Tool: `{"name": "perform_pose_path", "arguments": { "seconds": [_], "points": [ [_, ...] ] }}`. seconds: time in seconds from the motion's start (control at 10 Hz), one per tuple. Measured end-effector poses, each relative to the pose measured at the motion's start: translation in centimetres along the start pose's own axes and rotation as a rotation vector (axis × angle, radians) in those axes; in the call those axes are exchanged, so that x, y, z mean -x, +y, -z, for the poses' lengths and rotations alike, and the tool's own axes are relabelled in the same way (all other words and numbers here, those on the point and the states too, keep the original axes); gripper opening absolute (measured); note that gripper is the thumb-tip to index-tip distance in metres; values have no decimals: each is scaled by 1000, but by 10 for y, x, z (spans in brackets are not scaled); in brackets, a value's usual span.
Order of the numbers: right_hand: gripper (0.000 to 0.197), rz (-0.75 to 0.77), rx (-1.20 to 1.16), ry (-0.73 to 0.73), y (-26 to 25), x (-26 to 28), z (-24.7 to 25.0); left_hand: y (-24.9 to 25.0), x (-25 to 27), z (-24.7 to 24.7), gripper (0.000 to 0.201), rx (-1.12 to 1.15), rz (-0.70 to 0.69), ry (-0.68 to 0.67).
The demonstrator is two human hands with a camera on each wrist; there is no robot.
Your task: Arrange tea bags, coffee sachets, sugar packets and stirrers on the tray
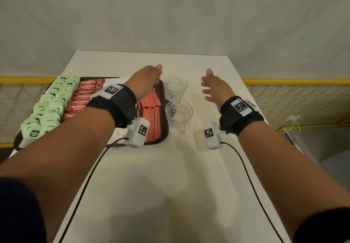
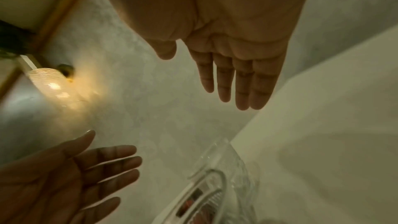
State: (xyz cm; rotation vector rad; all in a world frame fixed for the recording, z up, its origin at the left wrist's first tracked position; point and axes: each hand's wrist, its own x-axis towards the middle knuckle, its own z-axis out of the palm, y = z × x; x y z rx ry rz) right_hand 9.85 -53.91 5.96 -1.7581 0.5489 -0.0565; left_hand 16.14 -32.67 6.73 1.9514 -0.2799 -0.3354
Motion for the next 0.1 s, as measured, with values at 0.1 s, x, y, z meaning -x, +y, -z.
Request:
{"name": "perform_pose_path", "arguments": {
  "seconds": [0.1],
  "points": [
    [34, 205, 60, -4, 13, 51, 24, 2, 53, 30, 45, -171, -187, -25]
  ]
}}
